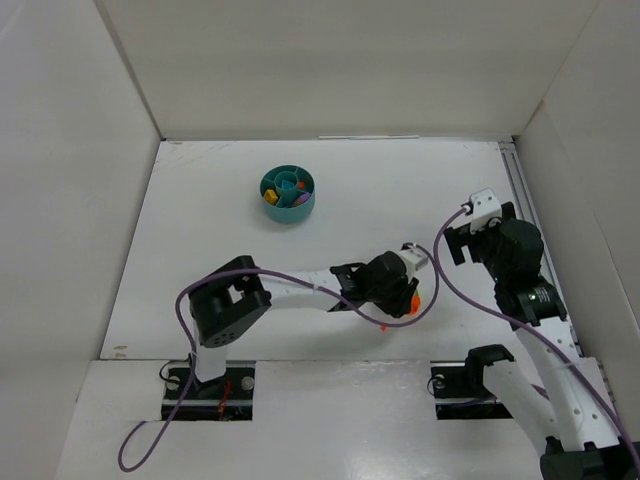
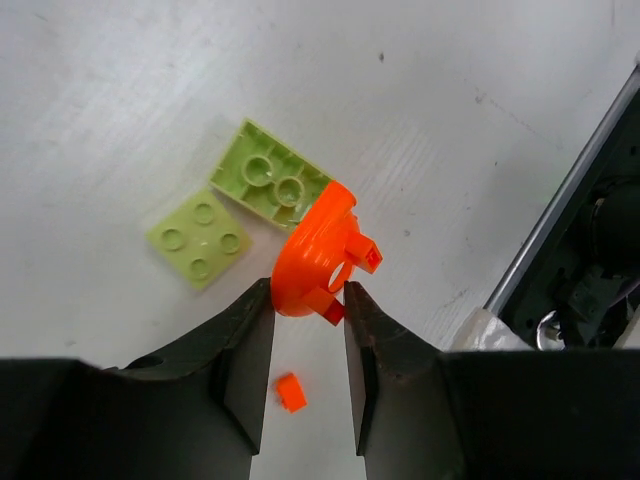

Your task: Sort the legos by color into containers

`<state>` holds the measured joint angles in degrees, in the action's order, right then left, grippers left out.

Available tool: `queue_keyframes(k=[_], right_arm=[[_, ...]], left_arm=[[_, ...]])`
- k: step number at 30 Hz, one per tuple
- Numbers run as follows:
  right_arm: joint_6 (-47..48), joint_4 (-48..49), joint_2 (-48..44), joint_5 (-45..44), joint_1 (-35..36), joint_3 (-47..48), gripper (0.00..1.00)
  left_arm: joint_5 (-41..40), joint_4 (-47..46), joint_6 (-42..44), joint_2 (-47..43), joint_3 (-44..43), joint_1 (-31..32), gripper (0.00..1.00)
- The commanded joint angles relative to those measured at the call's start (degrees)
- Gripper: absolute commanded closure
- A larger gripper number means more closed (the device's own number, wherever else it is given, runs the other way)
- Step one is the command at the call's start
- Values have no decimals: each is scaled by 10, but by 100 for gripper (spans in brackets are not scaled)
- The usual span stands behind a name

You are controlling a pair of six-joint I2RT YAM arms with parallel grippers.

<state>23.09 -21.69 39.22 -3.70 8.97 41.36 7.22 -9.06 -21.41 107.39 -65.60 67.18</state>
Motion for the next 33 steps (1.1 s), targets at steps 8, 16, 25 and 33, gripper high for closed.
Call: queue_keyframes(k=[8, 16, 25, 33], right_arm=[[1, 19, -20, -40, -4, -5, 0], [6, 30, 38, -61, -4, 1, 0], [6, 30, 61, -85, -9, 6, 0], [6, 30, 72, -85, -9, 6, 0]], left_arm=[[-135, 94, 9, -146, -38, -179, 83], [-290, 203, -56, -76, -212, -292, 84], [-398, 395, -147, 74, -440, -345, 84], [-426, 436, -152, 120, -494, -350, 84]])
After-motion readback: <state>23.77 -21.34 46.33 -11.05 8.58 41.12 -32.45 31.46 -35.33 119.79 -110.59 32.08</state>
